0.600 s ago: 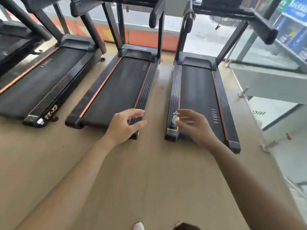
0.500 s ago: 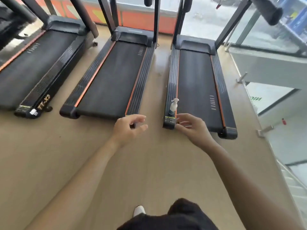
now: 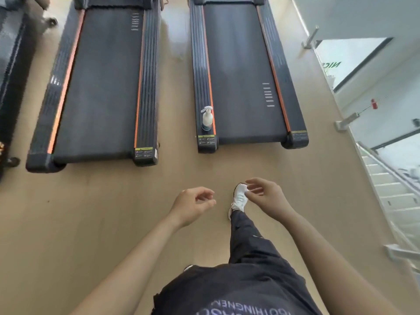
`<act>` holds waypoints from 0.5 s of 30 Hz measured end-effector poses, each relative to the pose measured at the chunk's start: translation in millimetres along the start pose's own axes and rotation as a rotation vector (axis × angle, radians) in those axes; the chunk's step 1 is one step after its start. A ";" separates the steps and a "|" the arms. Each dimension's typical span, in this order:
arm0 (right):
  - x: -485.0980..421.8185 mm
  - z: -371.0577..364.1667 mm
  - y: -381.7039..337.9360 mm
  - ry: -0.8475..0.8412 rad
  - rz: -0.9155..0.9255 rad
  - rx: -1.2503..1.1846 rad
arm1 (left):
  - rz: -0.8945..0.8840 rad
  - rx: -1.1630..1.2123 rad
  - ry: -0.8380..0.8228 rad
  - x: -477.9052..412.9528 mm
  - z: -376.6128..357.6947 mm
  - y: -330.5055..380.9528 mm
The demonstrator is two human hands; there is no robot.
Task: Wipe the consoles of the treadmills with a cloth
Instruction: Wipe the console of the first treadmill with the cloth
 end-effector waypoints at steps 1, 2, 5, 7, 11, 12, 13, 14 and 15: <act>-21.9 10.7 3.5 -0.004 -0.010 -0.008 | 0.005 -0.016 -0.025 -27.0 -4.8 5.0; -44.1 22.3 5.5 -0.016 -0.028 -0.012 | 0.017 -0.030 -0.048 -54.7 -9.1 11.4; -117.7 62.9 10.8 -0.066 -0.066 0.008 | 0.061 -0.061 -0.078 -142.7 -17.9 32.5; -164.4 99.0 7.6 -0.082 -0.088 0.017 | 0.092 -0.073 -0.109 -200.0 -18.5 53.4; -251.9 186.4 -19.3 -0.021 -0.080 -0.016 | 0.073 -0.079 -0.082 -315.2 4.1 102.0; -272.2 208.3 -30.3 0.003 -0.069 -0.018 | 0.064 -0.074 -0.059 -343.6 13.2 113.4; -291.5 228.5 -42.2 0.021 -0.055 -0.023 | 0.052 -0.068 -0.039 -370.0 22.6 124.3; -310.5 247.1 -55.1 0.033 -0.042 -0.034 | 0.042 -0.064 -0.022 -395.5 32.3 133.7; -330.0 265.0 -68.8 0.044 -0.026 -0.041 | 0.026 -0.061 -0.009 -421.0 41.8 142.9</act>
Point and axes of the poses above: each hand's wrist, its own x-axis away from the middle knuckle, its own z-axis out of the back of the hand, y = z × x, the point moved 7 cm from there along -x, towards the middle knuckle, and after that the axes turned 12 degrees about -z, right-handed, at the moved point
